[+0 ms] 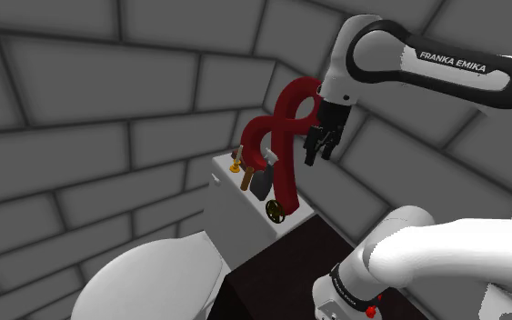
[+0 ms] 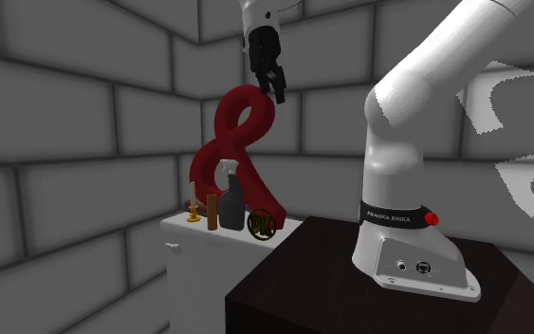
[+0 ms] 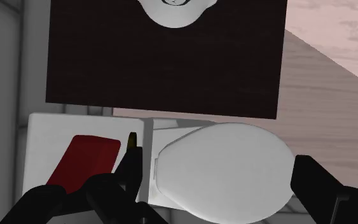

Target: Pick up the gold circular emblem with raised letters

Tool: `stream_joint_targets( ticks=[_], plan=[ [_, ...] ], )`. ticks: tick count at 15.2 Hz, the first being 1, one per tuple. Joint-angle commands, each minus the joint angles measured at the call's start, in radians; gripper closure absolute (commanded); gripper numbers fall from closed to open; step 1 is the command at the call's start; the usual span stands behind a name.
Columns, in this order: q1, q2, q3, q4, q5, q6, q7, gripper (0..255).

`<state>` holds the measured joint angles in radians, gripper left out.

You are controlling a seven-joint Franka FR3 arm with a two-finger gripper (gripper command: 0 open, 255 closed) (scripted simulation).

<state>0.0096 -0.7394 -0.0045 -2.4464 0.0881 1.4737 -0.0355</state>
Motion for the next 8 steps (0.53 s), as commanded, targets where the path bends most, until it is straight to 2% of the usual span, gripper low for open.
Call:
stream_joint_targets(
  ticks=[1, 8],
  plan=[
    [0.000, 0.000, 0.000, 0.000, 0.000, 0.000, 0.000, 0],
    [-0.024, 0.128, -0.010, -0.128, -0.052, 0.245, -0.030, 0]
  ],
)
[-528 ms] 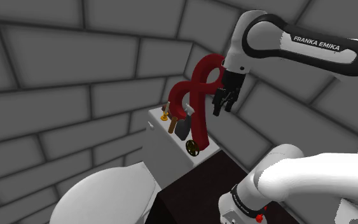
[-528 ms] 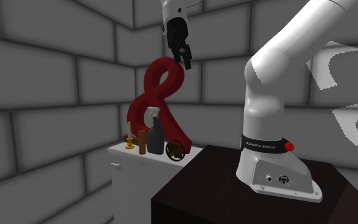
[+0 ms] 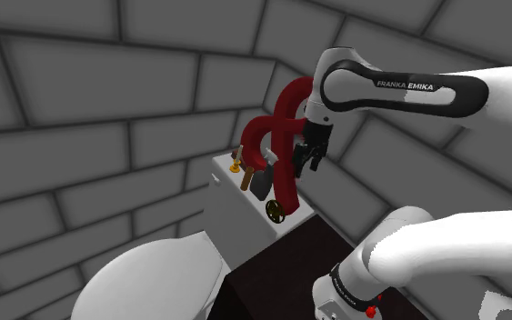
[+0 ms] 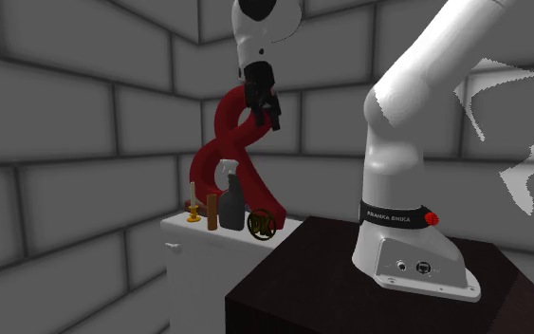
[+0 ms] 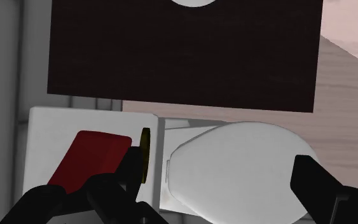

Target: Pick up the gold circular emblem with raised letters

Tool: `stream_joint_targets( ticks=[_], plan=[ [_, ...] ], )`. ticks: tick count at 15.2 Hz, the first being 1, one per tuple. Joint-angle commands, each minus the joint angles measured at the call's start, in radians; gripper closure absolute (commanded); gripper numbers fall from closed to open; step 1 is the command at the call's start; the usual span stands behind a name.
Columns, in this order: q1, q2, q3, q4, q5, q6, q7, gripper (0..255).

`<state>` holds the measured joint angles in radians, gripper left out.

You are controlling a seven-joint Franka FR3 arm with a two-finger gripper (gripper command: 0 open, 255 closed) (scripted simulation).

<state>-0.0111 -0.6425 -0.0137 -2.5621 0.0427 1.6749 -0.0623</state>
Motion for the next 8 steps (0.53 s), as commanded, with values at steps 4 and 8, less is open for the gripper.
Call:
stream_joint_targets(
  ticks=[4, 8],
  plan=[
    [-0.020, 0.139, -0.008, -0.056, -0.038, 0.192, -0.014, 0],
    [-0.039, 0.272, -0.017, -0.076, -0.071, 0.341, -0.019, 0]
  ],
)
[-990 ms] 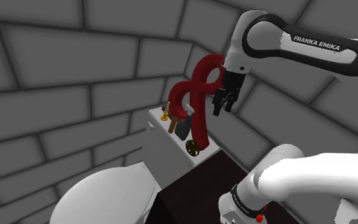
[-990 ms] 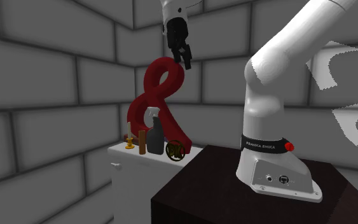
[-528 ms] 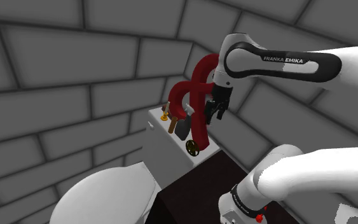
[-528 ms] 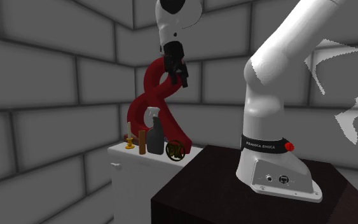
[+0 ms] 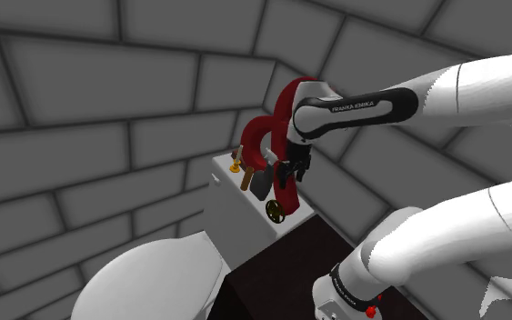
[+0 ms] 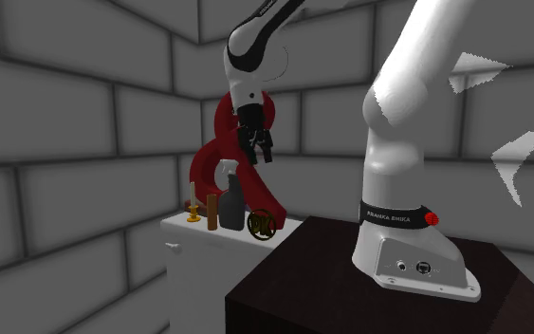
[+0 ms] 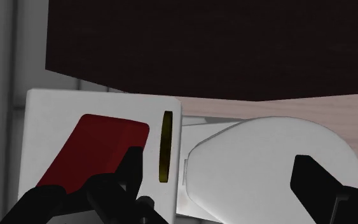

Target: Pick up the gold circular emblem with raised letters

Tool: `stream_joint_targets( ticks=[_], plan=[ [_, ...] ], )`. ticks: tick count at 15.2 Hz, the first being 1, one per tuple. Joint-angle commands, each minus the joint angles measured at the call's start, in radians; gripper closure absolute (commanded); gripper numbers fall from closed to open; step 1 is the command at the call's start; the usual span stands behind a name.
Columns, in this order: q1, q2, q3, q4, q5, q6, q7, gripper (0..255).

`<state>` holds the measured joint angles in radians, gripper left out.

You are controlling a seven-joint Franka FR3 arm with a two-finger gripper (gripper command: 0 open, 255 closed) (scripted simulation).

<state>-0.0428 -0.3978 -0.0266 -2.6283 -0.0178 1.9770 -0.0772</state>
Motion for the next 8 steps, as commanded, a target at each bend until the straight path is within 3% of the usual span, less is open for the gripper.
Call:
stream_joint_targets(
  ticks=[1, 8],
  plan=[
    [-0.012, 0.064, -0.007, -0.011, -0.020, 0.076, -0.004, 0],
    [-0.044, 0.323, -0.026, 0.018, -0.083, 0.301, 0.005, 0]
  ],
)
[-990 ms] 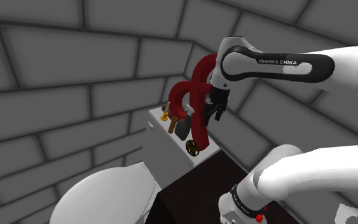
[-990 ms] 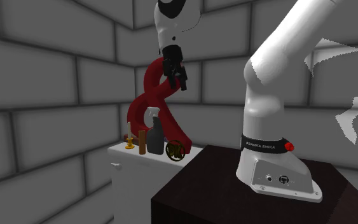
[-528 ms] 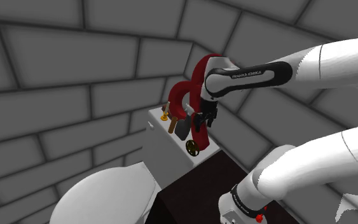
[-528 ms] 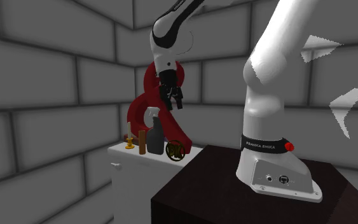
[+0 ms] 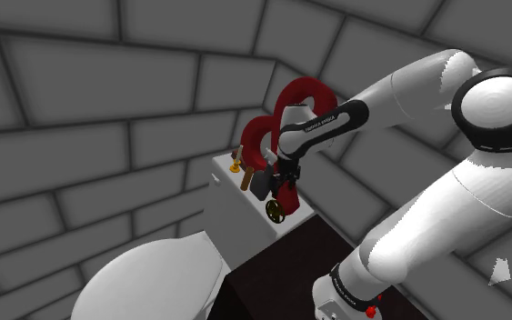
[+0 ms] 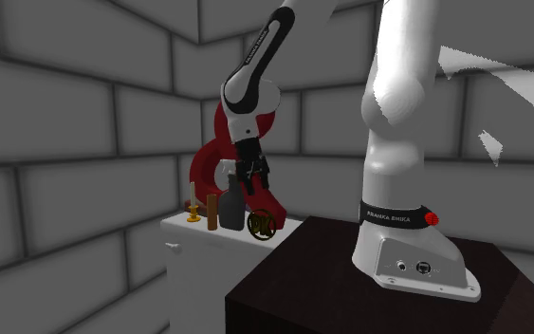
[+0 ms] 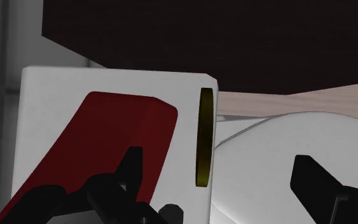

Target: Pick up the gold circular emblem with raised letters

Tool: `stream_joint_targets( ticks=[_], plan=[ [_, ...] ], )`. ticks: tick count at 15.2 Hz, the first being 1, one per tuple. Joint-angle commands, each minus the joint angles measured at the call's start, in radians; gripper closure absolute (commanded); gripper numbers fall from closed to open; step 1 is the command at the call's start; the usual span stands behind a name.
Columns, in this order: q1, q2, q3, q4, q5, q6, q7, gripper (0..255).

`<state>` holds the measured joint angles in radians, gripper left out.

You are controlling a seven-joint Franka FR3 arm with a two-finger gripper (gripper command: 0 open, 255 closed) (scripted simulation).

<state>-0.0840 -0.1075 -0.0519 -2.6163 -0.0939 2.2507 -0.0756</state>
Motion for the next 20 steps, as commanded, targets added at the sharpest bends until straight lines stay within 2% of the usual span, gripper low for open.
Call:
stream_joint_targets(
  ticks=[1, 9, 10, 20],
  plan=[
    [-0.003, 0.046, -0.002, 0.004, -0.008, 0.043, 0.005, 0],
    [-0.004, 0.138, -0.003, -0.006, -0.012, 0.145, 0.012, 0],
    [-0.004, 0.138, -0.003, -0.006, -0.013, 0.144, 0.011, 255],
    [-0.004, 0.124, -0.002, -0.005, -0.012, 0.130, 0.011, 255]
  ],
)
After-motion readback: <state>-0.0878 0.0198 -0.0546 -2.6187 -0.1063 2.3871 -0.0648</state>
